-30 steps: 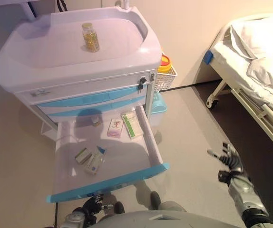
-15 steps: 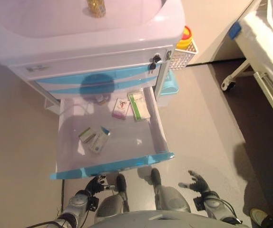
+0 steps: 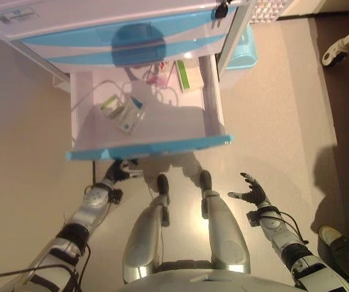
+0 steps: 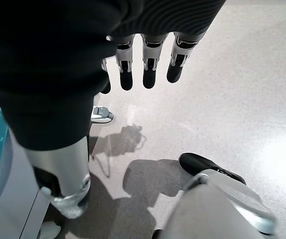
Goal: Open the drawer and pick up the medicine
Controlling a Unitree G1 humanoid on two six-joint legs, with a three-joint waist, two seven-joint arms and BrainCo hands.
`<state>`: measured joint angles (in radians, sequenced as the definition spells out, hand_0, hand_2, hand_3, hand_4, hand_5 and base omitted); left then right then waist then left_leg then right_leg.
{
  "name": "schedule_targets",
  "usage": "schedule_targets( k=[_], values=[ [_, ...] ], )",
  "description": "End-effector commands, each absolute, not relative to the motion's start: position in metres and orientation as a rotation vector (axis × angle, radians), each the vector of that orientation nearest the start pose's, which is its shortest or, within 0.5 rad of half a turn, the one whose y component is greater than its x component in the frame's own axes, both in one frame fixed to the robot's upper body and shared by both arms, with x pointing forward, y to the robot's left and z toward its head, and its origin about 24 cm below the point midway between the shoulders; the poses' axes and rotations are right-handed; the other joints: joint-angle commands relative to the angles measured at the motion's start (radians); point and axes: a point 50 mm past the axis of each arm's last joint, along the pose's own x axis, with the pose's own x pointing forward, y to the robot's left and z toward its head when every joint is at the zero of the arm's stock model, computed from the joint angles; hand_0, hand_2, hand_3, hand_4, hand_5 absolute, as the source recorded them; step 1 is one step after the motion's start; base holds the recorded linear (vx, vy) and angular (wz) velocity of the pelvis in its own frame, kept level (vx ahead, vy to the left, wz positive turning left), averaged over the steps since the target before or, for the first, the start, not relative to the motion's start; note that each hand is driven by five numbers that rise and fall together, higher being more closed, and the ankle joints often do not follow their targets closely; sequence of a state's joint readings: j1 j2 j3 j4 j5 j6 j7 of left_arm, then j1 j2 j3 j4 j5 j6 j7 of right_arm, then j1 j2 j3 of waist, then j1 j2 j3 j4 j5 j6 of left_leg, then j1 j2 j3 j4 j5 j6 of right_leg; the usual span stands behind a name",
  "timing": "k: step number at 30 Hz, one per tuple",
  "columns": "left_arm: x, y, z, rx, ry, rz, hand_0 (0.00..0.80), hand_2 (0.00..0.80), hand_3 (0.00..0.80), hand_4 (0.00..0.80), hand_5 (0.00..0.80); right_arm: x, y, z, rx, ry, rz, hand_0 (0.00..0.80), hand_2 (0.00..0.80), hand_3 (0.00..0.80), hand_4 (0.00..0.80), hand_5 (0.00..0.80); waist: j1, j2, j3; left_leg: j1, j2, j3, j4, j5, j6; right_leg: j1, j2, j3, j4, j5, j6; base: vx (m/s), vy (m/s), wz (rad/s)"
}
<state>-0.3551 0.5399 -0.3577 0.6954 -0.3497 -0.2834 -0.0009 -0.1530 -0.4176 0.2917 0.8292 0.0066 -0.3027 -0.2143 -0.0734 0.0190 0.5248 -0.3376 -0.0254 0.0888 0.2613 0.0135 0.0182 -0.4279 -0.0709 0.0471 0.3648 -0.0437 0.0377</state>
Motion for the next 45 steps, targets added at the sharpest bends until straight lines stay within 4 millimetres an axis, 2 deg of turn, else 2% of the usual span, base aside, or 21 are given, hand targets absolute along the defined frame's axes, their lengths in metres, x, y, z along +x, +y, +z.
schedule_targets(
  k=[1,2,4,6,10,13,18,24,29,33,37,39,40,42,45],
  values=[
    [0.329,0.267,0.085,0.295,-0.08,0.045,0.0,0.0,0.0,0.0,0.0,0.223,-0.24,-0.058,-0.613,0.349,0.02,0.0,0.0,0.0,0.0,0.0,-0.044,-0.023,-0.045,-0.094,-0.037,-0.029,0.193,-0.122,0.043,-0.048,0.024,-0.012,0.08,0.001,-0.029,-0.031,-0.005,-0.08],
    [0.34,0.283,0.113,0.304,-0.114,0.092,0.0,0.0,0.0,0.0,0.0,0.223,-0.243,-0.056,-0.629,0.345,0.027,0.0,0.0,0.0,0.0,0.0,-0.056,-0.027,-0.042,-0.116,-0.032,-0.023,0.215,-0.13,0.046,-0.073,0.031,0.0,0.096,-0.002,-0.031,-0.036,-0.003,-0.1],
    [0.349,0.3,0.145,0.314,-0.148,0.148,0.0,0.0,0.0,0.0,0.0,0.224,-0.245,-0.054,-0.635,0.34,0.025,0.0,0.0,0.0,0.0,0.0,-0.069,-0.032,-0.04,-0.136,-0.026,-0.015,0.233,-0.138,0.049,-0.097,0.039,0.012,0.107,-0.002,-0.033,-0.038,0.004,-0.15],
    [0.359,0.324,0.192,0.303,-0.198,0.248,0.0,0.0,0.0,0.0,0.0,0.225,-0.246,-0.054,-0.646,0.336,0.037,0.0,0.0,0.0,0.0,0.0,-0.094,-0.04,-0.034,-0.166,-0.015,0.003,0.26,-0.152,0.055,-0.13,0.051,0.031,0.123,-0.002,-0.036,-0.047,0.017,-0.05],
    [0.363,0.343,0.237,0.281,-0.261,0.374,0.0,0.0,0.0,0.0,0.0,0.222,-0.243,-0.059,-0.664,0.347,0.069,0.0,0.0,0.0,0.0,0.0,-0.122,-0.051,-0.028,-0.186,-0.004,0.021,0.279,-0.169,0.058,-0.157,0.065,0.053,0.129,0.0,-0.035,-0.01,0.014,-0.11],
    [0.364,0.348,0.254,0.266,-0.287,0.435,0.0,0.0,0.0,0.0,0.0,0.219,-0.24,-0.063,-0.651,0.355,0.073,0.0,0.0,0.0,0.0,0.0,-0.131,-0.055,-0.026,-0.195,-0.005,0.025,0.281,-0.175,0.06,-0.168,0.072,0.065,0.128,0.003,-0.035,0.003,0.017,-0.12],
    [0.368,0.343,0.266,0.213,-0.327,0.499,0.0,0.0,0.0,0.0,0.0,0.219,-0.23,-0.065,-0.623,0.348,0.087,0.0,0.0,0.0,0.0,0.0,-0.146,-0.06,-0.026,-0.196,-0.009,0.027,0.271,-0.178,0.061,-0.176,0.088,0.083,0.127,-0.001,-0.037,0.012,0.014,-0.04],
    [0.374,0.332,0.263,0.137,-0.347,0.482,0.0,0.0,0.0,0.0,0.0,0.218,-0.215,-0.067,-0.595,0.329,0.11,0.0,0.0,0.0,0.0,0.0,-0.144,-0.072,-0.026,-0.194,-0.011,0.025,0.258,-0.181,0.063,-0.173,0.101,0.086,0.113,-0.002,-0.036,0.008,-0.024,-0.01],
    [0.375,0.329,0.245,0.137,-0.318,0.433,0.0,0.0,0.0,0.0,0.0,0.22,-0.209,-0.066,-0.581,0.315,0.113,0.0,0.0,0.0,0.0,0.0,-0.134,-0.069,-0.024,-0.178,-0.01,0.023,0.228,-0.169,0.061,-0.159,0.105,0.082,0.102,-0.005,-0.038,-0.006,-0.029,0.0],
    [0.373,0.316,0.207,0.075,-0.273,0.33,0.0,0.0,0.0,0.0,0.0,0.221,-0.207,-0.065,-0.552,0.312,0.094,0.0,0.0,0.0,0.0,0.0,-0.112,-0.057,-0.024,-0.143,-0.02,0.007,0.198,-0.162,0.058,-0.127,0.099,0.073,0.093,-0.012,-0.038,-0.005,-0.055,0.06],
    [0.354,0.296,0.126,-0.094,-0.157,0.225,0.0,0.0,0.0,0.0,0.0,0.218,-0.21,-0.071,-0.372,0.373,0.078,0.0,0.0,0.0,0.0,0.0,-0.075,-0.035,-0.045,-0.076,-0.038,-0.027,0.151,-0.146,0.049,-0.053,0.075,0.047,0.061,-0.019,-0.04,0.04,-0.059,0.06],
    [0.33,0.279,0.067,-0.143,-0.052,0.192,0.0,0.0,0.0,0.0,0.0,0.211,-0.213,-0.079,-0.253,0.428,0.06,0.0,0.0,0.0,0.0,0.0,-0.049,-0.024,-0.067,-0.032,-0.045,-0.051,0.114,-0.13,0.039,0.002,0.058,0.024,0.033,-0.021,-0.04,0.071,-0.062,0.06],
    [0.324,0.273,0.054,-0.139,-0.018,0.177,0.0,0.0,0.0,0.0,0.0,0.209,-0.214,-0.081,-0.218,0.443,0.06,0.0,0.0,0.0,0.0,0.0,-0.041,-0.022,-0.077,-0.024,-0.047,-0.057,0.1,-0.121,0.036,0.013,0.054,0.018,0.02,-0.017,-0.041,0.095,-0.077,0.18],
    [0.296,0.256,0.006,-0.053,0.123,0.137,0.0,0.0,0.0,0.0,0.0,0.2,-0.218,-0.091,-0.132,0.504,0.054,0.0,0.0,0.0,0.0,0.0,-0.015,-0.013,-0.112,0.031,-0.05,-0.081,0.049,-0.101,0.026,0.079,0.041,-0.009,-0.017,-0.019,-0.039,0.105,-0.087,0.26],
    [0.257,0.259,-0.041,0.012,0.334,0.128,0.0,0.0,0.0,0.0,0.0,0.191,-0.225,-0.099,-0.093,0.564,0.069,0.0,0.0,0.0,0.0,0.0,0.004,-0.005,-0.163,0.106,-0.043,-0.092,-0.019,-0.076,0.012,0.168,0.031,-0.039,-0.079,-0.017,-0.04,0.12,-0.04,0.37]
  ],
)
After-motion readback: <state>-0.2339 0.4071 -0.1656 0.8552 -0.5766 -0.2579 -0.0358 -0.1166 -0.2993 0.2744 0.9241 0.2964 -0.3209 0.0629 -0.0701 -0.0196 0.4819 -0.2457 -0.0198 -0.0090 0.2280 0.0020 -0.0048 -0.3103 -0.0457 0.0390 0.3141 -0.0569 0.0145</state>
